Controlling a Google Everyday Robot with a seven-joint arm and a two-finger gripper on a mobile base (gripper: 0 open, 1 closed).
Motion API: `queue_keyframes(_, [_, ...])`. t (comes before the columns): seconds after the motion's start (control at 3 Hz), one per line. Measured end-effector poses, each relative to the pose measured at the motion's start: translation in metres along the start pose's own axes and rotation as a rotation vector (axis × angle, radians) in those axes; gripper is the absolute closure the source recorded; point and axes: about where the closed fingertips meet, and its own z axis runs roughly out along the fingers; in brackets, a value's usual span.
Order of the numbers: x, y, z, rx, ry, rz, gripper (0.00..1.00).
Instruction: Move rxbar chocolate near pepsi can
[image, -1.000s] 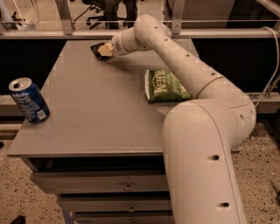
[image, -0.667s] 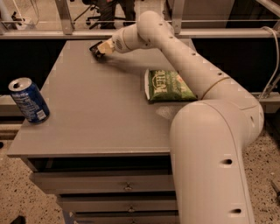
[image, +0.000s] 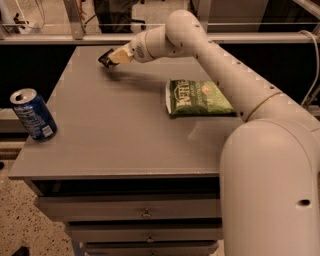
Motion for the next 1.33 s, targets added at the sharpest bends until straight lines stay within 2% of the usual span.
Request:
queue_keyframes(0.33, [0.004,0.036,-0.018,-0.100,-0.016,-0.011,1.00])
queue_keyframes(1.0, [0.015,0.146,-0.049,-0.358,-0.049,-0.027,1.00])
queue_keyframes(1.33, [0.023,0.191,-0.053,-0.466,-0.045,-0.036,1.00])
